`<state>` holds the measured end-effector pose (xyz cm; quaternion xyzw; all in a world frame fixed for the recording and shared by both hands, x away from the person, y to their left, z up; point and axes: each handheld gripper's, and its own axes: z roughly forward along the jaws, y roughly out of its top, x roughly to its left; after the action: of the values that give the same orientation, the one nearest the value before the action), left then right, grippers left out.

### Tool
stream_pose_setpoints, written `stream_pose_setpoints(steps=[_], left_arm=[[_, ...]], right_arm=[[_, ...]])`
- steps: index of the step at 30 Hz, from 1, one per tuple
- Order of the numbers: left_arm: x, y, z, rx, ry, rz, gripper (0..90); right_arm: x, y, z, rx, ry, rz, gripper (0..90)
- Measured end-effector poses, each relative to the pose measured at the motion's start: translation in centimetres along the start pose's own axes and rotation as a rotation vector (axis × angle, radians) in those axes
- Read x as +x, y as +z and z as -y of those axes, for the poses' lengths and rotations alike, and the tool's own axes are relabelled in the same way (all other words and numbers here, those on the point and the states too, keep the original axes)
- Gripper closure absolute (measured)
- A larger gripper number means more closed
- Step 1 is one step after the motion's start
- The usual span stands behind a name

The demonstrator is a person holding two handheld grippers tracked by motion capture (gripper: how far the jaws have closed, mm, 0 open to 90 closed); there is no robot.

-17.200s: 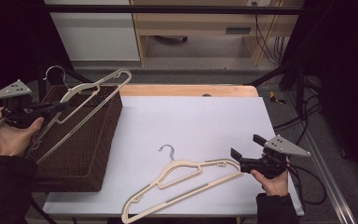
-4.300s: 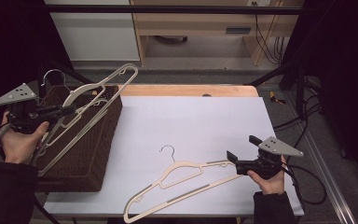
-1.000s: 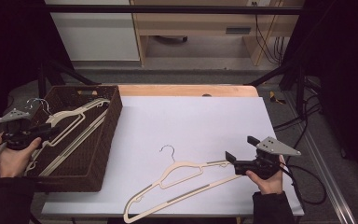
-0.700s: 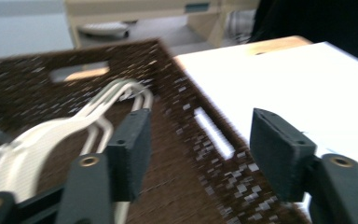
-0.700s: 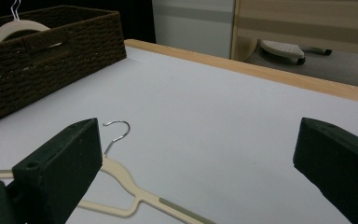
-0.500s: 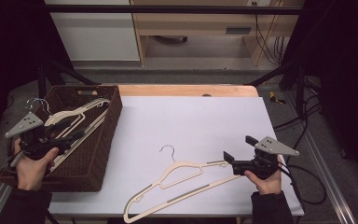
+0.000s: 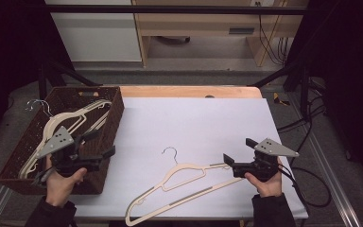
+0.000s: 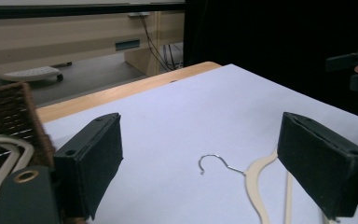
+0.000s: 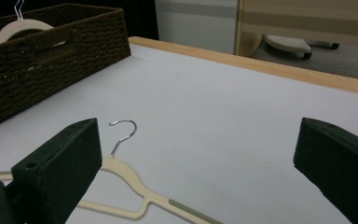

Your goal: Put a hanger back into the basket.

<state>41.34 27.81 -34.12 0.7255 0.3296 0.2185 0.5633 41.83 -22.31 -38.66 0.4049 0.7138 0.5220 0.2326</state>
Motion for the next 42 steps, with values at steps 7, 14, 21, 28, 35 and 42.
stream_pose_setpoints(steps=[7, 14, 21, 28, 35, 42], left_arm=[[-2.5, 1.7, 1.5, 0.032, 0.011, 0.062, 11.3], [-4.2, 3.2, 2.9, 0.079, 0.051, 0.092, 10.5], [-4.7, 4.3, 4.6, 0.118, 0.043, 0.117, 10.6], [-4.8, 5.0, 6.6, 0.152, 0.01, 0.136, 10.7], [-5.0, 5.5, 7.7, 0.188, 0.005, 0.144, 10.8], [-5.0, 5.7, 8.6, 0.213, 0.001, 0.151, 10.8]], right_arm=[[0.2, 0.2, 0.1, -0.007, 0.008, 0.001, 2.3], [1.0, 1.1, 0.2, 0.017, -0.006, -0.007, 2.3], [1.9, 2.0, 0.2, 0.016, 0.006, -0.031, 1.3], [3.3, 3.0, 0.0, 0.017, 0.021, -0.043, 0.6], [5.2, 4.9, -0.4, 0.058, -0.03, -0.013, 6.8], [7.2, 7.6, -1.1, 0.095, -0.012, -0.016, 15.0]])
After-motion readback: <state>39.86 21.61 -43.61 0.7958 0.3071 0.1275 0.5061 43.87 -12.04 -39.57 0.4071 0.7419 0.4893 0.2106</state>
